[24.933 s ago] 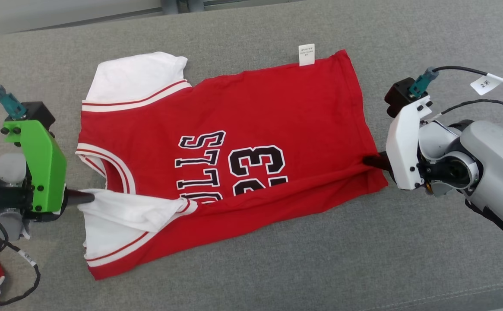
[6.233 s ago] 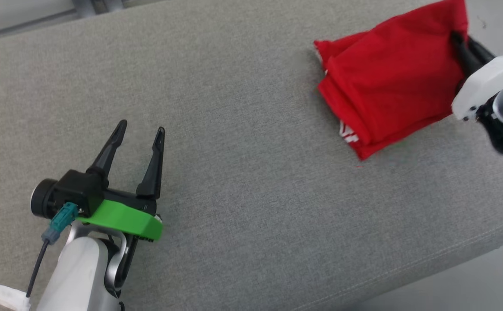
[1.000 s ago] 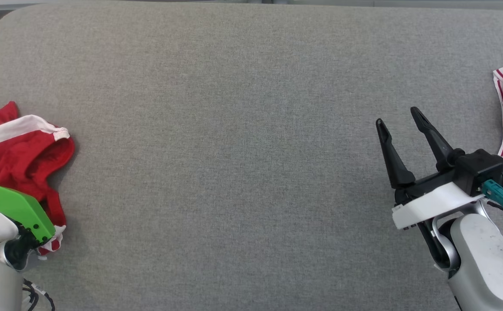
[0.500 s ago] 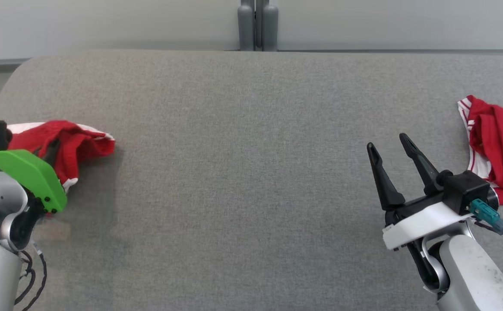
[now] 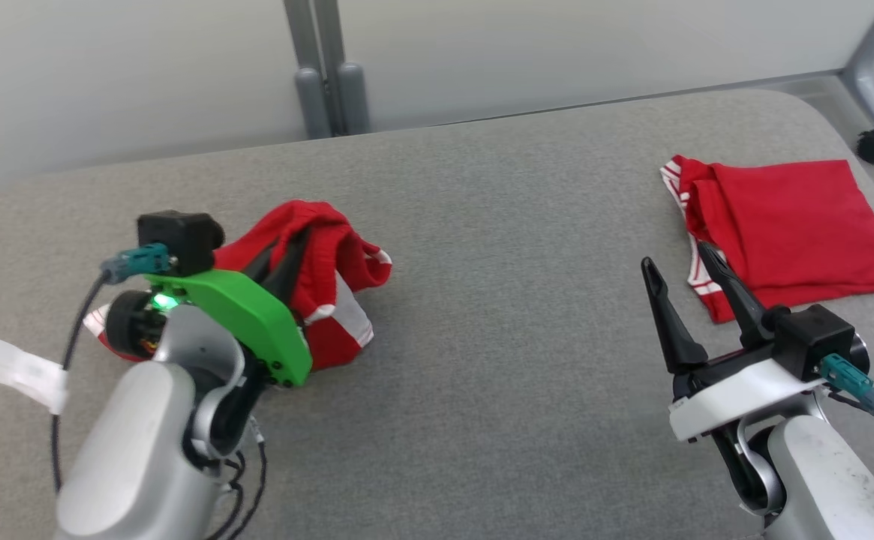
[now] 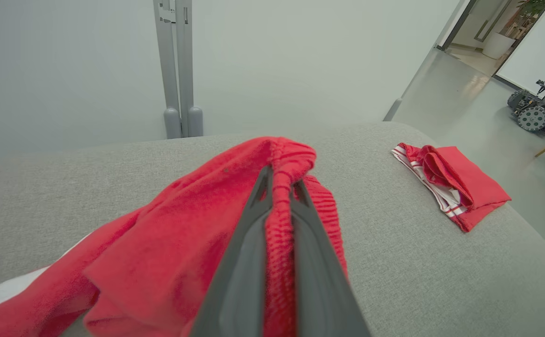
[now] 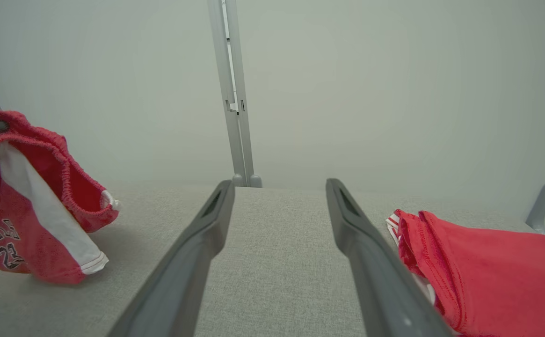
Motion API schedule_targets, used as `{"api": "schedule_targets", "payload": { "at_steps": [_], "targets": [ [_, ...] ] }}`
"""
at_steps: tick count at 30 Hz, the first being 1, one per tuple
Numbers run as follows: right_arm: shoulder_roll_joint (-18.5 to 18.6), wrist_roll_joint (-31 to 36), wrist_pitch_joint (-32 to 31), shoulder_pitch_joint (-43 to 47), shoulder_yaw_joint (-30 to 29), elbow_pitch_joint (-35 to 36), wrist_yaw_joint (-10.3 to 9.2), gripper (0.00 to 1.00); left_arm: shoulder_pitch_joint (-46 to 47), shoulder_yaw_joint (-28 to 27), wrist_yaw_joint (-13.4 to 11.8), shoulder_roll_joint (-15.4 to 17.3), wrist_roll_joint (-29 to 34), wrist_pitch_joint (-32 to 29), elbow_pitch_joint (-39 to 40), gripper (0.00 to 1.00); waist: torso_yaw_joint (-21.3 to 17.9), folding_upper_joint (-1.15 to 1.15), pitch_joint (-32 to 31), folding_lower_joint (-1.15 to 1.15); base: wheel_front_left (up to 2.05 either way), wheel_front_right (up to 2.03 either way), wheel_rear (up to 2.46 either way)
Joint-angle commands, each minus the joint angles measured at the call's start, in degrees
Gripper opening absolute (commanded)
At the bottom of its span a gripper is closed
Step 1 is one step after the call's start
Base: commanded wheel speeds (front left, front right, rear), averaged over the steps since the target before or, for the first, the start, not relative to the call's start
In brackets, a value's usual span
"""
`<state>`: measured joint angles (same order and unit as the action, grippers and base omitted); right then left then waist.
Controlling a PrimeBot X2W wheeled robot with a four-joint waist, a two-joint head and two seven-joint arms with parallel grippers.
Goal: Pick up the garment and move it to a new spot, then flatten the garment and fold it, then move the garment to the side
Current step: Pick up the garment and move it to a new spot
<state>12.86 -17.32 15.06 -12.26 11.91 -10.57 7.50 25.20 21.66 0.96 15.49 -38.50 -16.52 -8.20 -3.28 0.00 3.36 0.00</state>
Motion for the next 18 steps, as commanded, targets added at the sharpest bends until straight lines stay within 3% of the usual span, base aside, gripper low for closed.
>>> {"api": "schedule_targets", "payload": {
  "at_steps": [1,8,12,13,14,18],
  "targets": [
    [0.0,-0.2,0.1,-0.8,-0.1,0.3,-0.02,1.0,-0.3,1.0,-0.1,-1.4,0.8,0.9,-1.3,0.0,-5.2,0.0,1.3,0.0,0.0,0.0,0.0],
    [-1.0,-0.1,0.1,-2.2,0.3,0.4,-0.02,1.0,3.1,8.9,2.2,-9.7,4.1,6.3,-13.3,0.0,-9.6,0.0,5.2,0.0,0.0,0.0,0.0],
    [-1.4,0.0,0.1,-2.6,0.3,0.2,-0.02,1.0,4.4,14.4,3.7,-11.8,4.7,9.3,-21.5,0.0,-10.3,0.0,6.3,0.0,0.0,0.0,0.0],
    [-1.5,0.1,0.1,-2.6,0.3,0.1,-0.02,1.0,4.7,16.1,4.1,-12.1,5.0,9.9,-23.5,0.25,-10.3,0.0,6.5,0.0,0.0,0.0,0.0],
    [-1.8,0.2,0.1,-2.7,0.3,0.0,-0.02,1.0,5.0,17.1,4.5,-12.4,4.0,10.6,-25.2,0.98,-10.3,0.0,6.6,0.0,0.0,0.0,0.0],
    [-1.8,0.3,0.1,-2.9,0.3,-0.6,-0.02,1.0,6.5,21.1,5.1,-12.5,0.6,13.9,-27.5,1.0,-9.2,0.0,6.0,0.0,0.0,0.0,0.0]
  ]
}}
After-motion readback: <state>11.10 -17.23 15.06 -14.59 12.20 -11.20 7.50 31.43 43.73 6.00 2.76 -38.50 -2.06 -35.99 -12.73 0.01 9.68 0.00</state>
